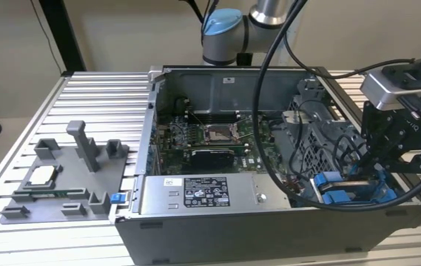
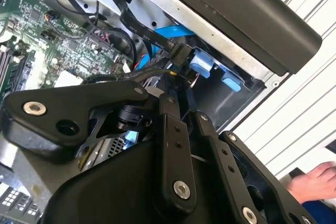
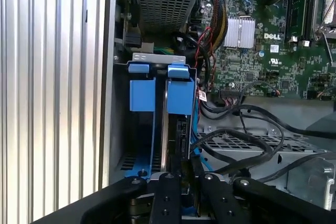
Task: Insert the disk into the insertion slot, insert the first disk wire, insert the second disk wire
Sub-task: 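Insert the first disk wire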
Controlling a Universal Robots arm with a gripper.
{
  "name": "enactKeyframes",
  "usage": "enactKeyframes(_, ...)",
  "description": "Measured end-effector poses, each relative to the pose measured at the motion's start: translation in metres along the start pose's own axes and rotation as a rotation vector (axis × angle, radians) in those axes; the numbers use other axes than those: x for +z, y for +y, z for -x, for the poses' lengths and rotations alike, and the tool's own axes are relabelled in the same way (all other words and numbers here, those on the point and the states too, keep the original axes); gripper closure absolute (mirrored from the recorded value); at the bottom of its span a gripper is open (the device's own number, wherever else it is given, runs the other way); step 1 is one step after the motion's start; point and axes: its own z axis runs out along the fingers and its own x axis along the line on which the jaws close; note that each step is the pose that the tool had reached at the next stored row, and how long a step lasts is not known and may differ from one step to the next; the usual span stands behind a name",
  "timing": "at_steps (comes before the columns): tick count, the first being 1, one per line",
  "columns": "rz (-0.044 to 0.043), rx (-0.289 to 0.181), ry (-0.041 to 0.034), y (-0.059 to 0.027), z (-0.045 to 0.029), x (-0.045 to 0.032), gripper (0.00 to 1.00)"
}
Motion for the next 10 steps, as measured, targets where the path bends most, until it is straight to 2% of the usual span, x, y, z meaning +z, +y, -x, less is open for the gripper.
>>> enactKeyframes(10,-0.0003,0.004,-0.0007,-0.0002,-0.0004,0.0059,1.0)
